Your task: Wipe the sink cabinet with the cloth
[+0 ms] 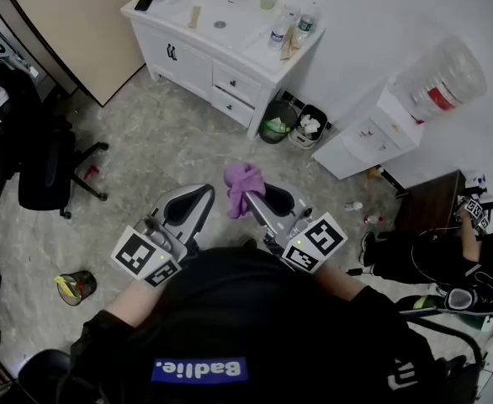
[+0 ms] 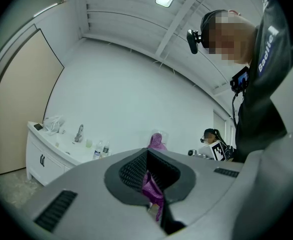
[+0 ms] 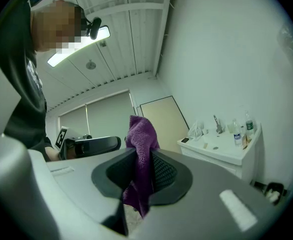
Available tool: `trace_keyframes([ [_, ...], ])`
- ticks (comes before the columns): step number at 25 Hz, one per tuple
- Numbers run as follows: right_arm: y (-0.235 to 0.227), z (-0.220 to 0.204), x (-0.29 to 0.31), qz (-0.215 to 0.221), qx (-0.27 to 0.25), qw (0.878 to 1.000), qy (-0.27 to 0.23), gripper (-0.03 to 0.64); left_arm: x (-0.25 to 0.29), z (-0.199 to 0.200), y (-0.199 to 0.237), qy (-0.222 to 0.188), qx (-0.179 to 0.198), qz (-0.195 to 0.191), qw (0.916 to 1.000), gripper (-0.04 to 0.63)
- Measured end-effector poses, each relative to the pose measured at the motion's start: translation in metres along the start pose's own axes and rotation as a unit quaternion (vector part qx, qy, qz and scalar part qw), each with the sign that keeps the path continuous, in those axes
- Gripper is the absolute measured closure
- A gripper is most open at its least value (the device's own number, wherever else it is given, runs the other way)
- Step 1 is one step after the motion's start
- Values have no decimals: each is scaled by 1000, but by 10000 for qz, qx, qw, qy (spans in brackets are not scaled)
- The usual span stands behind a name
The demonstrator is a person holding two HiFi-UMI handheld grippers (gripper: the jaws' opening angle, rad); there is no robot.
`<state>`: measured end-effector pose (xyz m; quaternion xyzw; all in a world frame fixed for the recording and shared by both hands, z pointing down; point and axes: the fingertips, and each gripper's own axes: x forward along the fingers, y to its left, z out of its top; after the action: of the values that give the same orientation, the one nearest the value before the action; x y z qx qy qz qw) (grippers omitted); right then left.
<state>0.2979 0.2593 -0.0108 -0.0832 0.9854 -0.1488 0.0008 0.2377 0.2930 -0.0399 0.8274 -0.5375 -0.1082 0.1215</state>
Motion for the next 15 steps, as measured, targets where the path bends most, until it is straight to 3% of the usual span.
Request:
trace_keyframes([
  [9,-34,-3,-19,82,99,9999,40,557,31,-3,-10,-76,191,262,9994,595],
  [15,-56,-17,-10,87,194,9995,233,557,41,-10,8,-93,198,430,9988,595],
])
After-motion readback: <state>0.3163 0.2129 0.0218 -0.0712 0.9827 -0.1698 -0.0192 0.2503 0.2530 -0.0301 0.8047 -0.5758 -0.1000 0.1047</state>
